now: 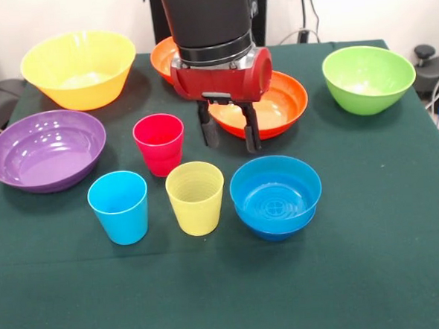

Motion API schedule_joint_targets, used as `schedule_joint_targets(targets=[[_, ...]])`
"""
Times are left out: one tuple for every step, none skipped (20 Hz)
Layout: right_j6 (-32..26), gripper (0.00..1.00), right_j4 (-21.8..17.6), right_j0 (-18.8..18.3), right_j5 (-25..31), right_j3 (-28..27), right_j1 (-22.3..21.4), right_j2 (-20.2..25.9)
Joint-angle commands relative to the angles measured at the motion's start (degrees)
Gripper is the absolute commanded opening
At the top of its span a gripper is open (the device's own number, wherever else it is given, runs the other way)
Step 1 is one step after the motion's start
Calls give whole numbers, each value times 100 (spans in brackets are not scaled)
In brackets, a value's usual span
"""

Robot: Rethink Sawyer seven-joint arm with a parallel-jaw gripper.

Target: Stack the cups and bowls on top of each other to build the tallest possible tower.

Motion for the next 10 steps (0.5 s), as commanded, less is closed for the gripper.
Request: schedule_joint_targets(targets=[[-299,100,-481,-6,487,117,200,-174],[-307,100,-503,-13,491,123,193,-188],[-307,100,-516,-26,483,134,194,-186],[-332,100,-548,-44,489,156,181,-192],[-335,100,-564,-65,463,189,174,-186],[-335,100,-591,-80,450,243,153,-193],[-331,100,-605,-95,440,268,141,-189],[-345,100,-625,-116,450,298,127,-194],[-335,100,-636,-132,436,325,117,-187],[-335,100,-650,-157,387,366,103,-176]])
